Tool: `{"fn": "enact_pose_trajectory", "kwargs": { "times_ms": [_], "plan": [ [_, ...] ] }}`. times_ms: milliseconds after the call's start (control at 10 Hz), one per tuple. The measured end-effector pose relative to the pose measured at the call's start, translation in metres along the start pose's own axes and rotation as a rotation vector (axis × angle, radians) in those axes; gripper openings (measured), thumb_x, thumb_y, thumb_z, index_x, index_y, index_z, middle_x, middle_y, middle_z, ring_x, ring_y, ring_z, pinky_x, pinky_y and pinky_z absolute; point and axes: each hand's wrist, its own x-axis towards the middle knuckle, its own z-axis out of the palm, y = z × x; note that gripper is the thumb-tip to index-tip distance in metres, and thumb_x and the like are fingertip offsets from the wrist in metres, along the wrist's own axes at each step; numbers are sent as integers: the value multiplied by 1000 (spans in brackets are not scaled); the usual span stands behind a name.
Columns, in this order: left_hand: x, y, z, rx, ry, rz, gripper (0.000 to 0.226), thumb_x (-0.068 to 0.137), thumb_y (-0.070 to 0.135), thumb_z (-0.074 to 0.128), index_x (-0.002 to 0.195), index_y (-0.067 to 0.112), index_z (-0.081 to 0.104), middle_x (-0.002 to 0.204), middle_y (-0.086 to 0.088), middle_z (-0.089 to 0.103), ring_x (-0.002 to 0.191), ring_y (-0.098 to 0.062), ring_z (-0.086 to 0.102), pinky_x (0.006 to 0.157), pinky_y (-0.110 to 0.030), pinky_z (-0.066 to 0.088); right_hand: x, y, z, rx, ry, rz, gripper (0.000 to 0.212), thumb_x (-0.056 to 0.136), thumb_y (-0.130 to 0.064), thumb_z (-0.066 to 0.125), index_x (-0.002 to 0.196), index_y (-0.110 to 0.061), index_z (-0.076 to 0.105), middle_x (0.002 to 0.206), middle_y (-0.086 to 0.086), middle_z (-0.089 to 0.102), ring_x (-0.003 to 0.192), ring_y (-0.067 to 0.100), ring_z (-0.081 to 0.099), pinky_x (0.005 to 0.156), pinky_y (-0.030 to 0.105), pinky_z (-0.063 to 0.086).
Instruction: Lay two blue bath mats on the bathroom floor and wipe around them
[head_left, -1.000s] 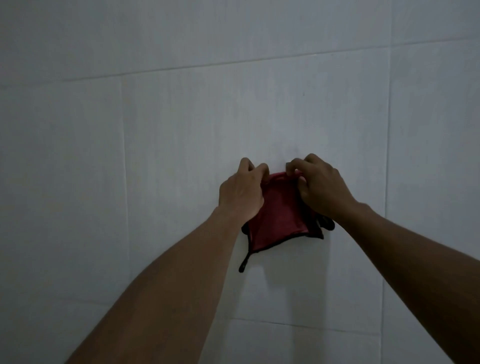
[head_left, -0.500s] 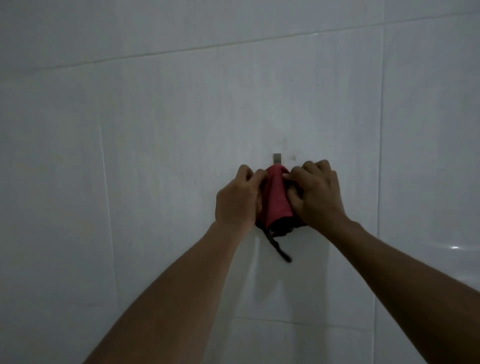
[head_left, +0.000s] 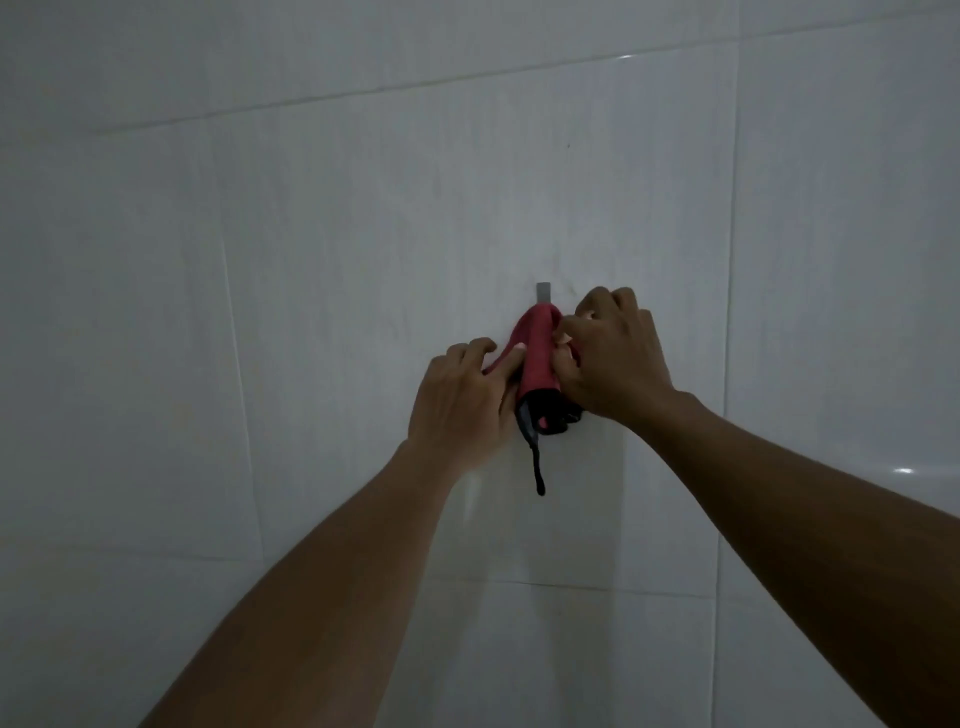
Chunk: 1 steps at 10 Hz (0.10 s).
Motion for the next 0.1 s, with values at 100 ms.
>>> {"fn": "enact_pose_trajectory", "kwargs": {
  "times_ms": [100],
  "plan": [
    [-7, -19, -23, 129, -16, 20, 58, 100, 40, 43, 154, 22, 39, 152, -20, 45, 139, -41, 43, 111, -52, 40, 11, -18, -9, -4, 74, -35, 32, 81, -32, 51, 93, -11, 72, 106, 9, 60, 102, 28, 49, 78, 41, 45]
  ]
}}
